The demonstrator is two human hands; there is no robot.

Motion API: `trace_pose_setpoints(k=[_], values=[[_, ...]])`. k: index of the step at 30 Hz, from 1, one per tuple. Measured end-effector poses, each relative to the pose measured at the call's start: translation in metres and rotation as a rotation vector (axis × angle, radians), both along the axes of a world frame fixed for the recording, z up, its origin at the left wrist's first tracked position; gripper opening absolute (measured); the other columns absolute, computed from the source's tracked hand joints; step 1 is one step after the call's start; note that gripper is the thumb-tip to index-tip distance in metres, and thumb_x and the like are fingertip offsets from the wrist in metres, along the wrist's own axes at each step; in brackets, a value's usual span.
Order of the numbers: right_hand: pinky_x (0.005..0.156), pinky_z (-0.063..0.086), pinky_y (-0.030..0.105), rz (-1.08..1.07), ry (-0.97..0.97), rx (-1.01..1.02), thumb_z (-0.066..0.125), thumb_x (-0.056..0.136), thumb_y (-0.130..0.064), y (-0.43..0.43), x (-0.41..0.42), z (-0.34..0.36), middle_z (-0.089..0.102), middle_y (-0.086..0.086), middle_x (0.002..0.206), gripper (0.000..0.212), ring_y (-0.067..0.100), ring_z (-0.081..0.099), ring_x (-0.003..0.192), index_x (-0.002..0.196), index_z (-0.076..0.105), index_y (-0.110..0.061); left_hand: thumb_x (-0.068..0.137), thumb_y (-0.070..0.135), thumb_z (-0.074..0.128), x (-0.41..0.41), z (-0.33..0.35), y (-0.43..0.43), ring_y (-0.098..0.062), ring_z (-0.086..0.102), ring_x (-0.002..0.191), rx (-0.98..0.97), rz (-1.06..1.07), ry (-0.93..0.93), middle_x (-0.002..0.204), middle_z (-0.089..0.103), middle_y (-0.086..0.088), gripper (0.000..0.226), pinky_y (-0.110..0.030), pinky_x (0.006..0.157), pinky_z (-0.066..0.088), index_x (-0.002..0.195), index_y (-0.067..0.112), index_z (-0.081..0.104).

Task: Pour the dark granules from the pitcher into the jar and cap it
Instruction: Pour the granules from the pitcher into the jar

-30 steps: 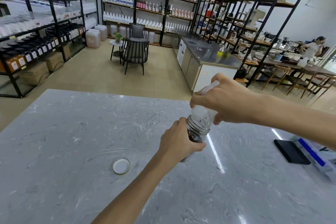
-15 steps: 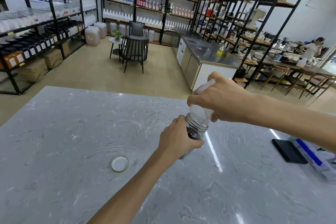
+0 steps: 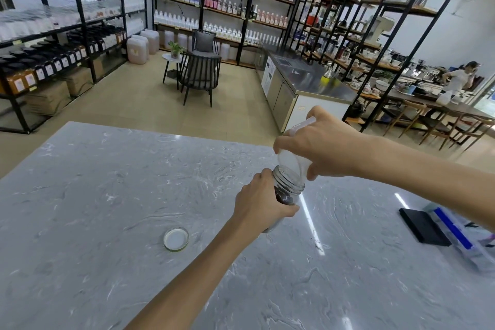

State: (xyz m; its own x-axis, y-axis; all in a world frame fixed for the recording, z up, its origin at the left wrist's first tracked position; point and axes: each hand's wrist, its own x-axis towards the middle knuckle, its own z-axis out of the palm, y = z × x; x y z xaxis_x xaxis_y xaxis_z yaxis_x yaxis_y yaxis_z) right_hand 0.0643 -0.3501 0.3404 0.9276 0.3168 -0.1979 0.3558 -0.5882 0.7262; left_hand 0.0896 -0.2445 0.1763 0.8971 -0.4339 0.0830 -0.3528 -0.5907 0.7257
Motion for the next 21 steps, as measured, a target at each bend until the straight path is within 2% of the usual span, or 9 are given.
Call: trace_pose_setpoints(k=[3, 7, 11, 15, 18, 21], values=[[0.098, 0.037, 0.046, -0.022, 0.011, 0.025, 0.080, 0.074, -0.047, 0.001, 0.001, 0.000, 0.061, -0.011, 0.127, 0.078, 0.020, 0.063, 0.104, 0.135, 0.034, -0.033, 0.073, 0.056, 0.081, 0.002, -0.002, 0.002, -0.025, 0.064, 0.106, 0.000, 0.006, -0.003, 0.118, 0.061, -0.001, 0.073, -0.035, 0.080, 0.046, 0.126, 0.019, 0.048], [0.100, 0.035, 0.046, -0.037, 0.023, 0.043, 0.079, 0.075, -0.048, 0.001, 0.002, -0.003, 0.058, -0.011, 0.132, 0.082, 0.021, 0.062, 0.106, 0.139, 0.030, -0.033, 0.073, 0.057, 0.081, 0.003, -0.004, 0.005, -0.024, 0.063, 0.106, -0.008, 0.015, -0.008, 0.119, 0.061, 0.000, 0.074, -0.035, 0.080, 0.047, 0.127, 0.020, 0.048], [0.107, 0.026, 0.043, -0.104, 0.044, 0.240, 0.083, 0.070, -0.049, -0.009, 0.000, -0.008, 0.055, -0.012, 0.139, 0.092, 0.019, 0.059, 0.112, 0.141, 0.025, -0.036, 0.072, 0.058, 0.082, -0.001, -0.012, 0.012, -0.022, 0.063, 0.106, -0.070, 0.023, -0.016, 0.120, 0.060, 0.002, 0.075, -0.033, 0.079, 0.045, 0.128, 0.021, 0.048], [0.107, 0.019, 0.032, -0.242, 0.130, 0.725, 0.086, 0.065, -0.050, -0.032, 0.000, -0.019, 0.052, -0.015, 0.142, 0.095, 0.008, 0.043, 0.110, 0.140, 0.028, -0.041, 0.071, 0.054, 0.084, -0.004, -0.022, 0.022, -0.019, 0.063, 0.107, -0.157, 0.062, 0.006, 0.122, 0.061, 0.006, 0.073, -0.033, 0.081, 0.047, 0.130, 0.026, 0.050], [0.112, 0.034, 0.038, -0.405, 0.177, 1.225, 0.090, 0.059, -0.047, -0.057, -0.001, -0.038, 0.053, -0.012, 0.141, 0.098, 0.013, 0.049, 0.126, 0.140, 0.035, -0.040, 0.069, 0.053, 0.087, -0.004, -0.029, 0.031, -0.015, 0.065, 0.108, -0.251, 0.117, 0.085, 0.122, 0.065, 0.011, 0.073, -0.036, 0.087, 0.054, 0.129, 0.030, 0.052], [0.108, 0.042, 0.037, -0.519, 0.217, 1.758, 0.093, 0.059, -0.037, -0.076, -0.005, -0.074, 0.061, -0.009, 0.134, 0.092, 0.009, 0.057, 0.124, 0.138, 0.047, -0.032, 0.067, 0.050, 0.090, -0.004, -0.034, 0.039, -0.012, 0.066, 0.109, -0.335, 0.157, 0.125, 0.122, 0.067, 0.014, 0.075, -0.036, 0.090, 0.055, 0.130, 0.032, 0.053]])
